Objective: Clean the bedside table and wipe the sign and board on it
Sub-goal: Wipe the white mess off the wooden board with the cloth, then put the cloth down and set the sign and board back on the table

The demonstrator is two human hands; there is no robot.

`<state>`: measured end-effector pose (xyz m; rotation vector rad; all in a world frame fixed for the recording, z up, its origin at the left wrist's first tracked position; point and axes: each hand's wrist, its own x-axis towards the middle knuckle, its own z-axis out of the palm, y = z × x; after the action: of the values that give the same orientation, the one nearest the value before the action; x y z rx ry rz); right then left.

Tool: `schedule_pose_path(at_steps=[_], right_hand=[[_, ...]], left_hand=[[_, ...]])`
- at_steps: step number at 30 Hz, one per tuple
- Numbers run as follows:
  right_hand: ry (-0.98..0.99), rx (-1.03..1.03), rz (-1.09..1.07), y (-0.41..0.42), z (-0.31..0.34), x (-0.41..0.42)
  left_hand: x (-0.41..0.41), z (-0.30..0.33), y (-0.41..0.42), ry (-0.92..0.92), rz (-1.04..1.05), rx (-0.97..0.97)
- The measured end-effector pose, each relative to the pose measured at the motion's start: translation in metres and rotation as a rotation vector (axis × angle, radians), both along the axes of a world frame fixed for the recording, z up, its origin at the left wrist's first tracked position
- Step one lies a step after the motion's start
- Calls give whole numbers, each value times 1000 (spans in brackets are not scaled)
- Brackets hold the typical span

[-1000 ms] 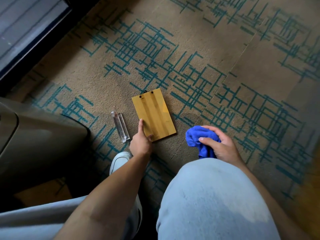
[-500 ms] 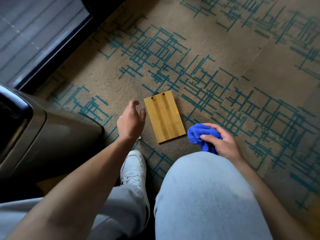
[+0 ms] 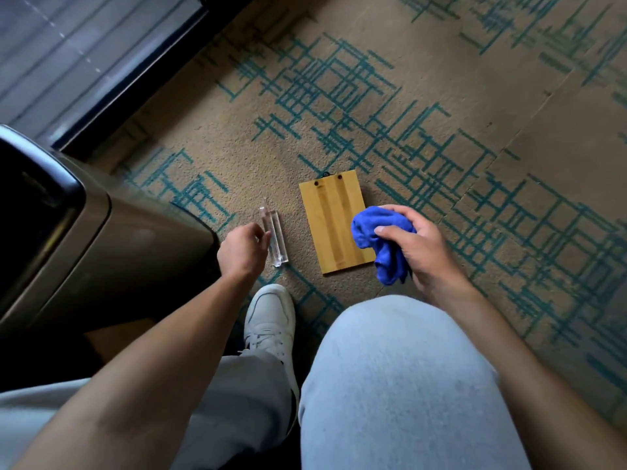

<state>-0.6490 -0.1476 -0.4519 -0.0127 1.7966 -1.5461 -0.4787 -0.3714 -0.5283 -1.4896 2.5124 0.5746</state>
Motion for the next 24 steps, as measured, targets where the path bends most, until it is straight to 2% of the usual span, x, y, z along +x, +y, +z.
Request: schedule_pose_path(at_steps=[4, 8, 13, 17, 20, 24], right_hand=[[15, -6, 51, -18, -1, 1], [31, 11, 142, -37, 6, 5], [83, 60, 208, -59, 59, 5], [141, 52, 271, -75, 141, 13], [146, 11, 279, -89, 209, 22], [171, -32, 355, -108, 301, 32]], left_hand=[[-3, -4, 1, 14, 106, 70], [-3, -6, -6, -42, 91, 123], [-9, 38, -11, -136, 37, 212], [-9, 114, -21, 7, -10, 240], [-10, 185, -30, 126, -36, 361], [-13, 316, -31, 573, 172, 745]])
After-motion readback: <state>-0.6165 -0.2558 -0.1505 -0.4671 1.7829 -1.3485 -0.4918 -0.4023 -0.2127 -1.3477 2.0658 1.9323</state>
